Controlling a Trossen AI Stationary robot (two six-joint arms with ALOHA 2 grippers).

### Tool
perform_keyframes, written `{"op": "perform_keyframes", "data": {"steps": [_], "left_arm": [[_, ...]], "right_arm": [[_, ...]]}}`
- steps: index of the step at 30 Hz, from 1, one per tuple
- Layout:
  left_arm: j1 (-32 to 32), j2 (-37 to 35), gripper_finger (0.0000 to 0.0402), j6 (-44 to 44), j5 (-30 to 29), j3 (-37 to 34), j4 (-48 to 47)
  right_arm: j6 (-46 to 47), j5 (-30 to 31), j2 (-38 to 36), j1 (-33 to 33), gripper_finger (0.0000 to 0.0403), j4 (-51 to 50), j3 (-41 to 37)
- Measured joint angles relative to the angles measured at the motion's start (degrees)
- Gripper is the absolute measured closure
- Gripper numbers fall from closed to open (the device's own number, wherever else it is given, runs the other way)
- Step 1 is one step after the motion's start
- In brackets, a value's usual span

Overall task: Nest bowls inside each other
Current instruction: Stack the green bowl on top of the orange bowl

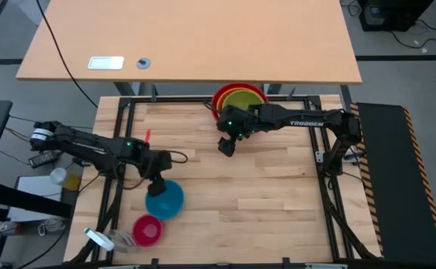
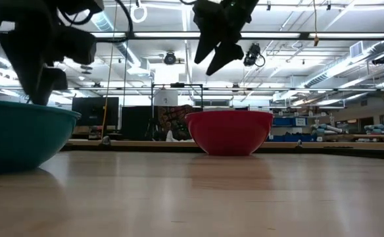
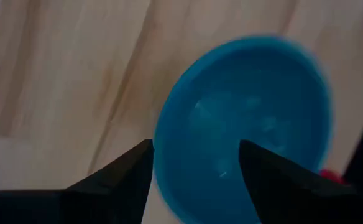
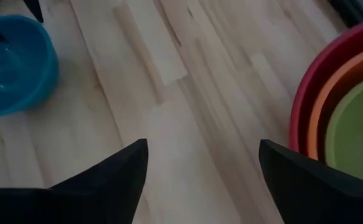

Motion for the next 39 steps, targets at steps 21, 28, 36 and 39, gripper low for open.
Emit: {"op": "perform_keyframes", "data": {"steps": [21,28,36,39], "left_arm": [[-0.41,6.7,0.0171,-5.0,-13.74,0.0,2.55],[0.41,5.73,0.0171,-13.69,-20.53,0.0,6.27],[0.9,-0.55,0.0171,-18.23,-23.3,-0.02,10.26],[0.9,-4.04,0.0171,-18.39,-24.16,-0.02,17.25]], "right_arm": [[1.02,13.79,-12.22,-4.05,0.0109,-12.94,-0.53],[-4.03,12.82,-13.05,-14.62,0.0116,-8.12,-4.14],[-6.85,5.63,-12.43,-28.41,0.013,7.56,-16.36],[-7.53,6.44,-11.24,-31.32,0.0136,8.85,-18.01]]}}
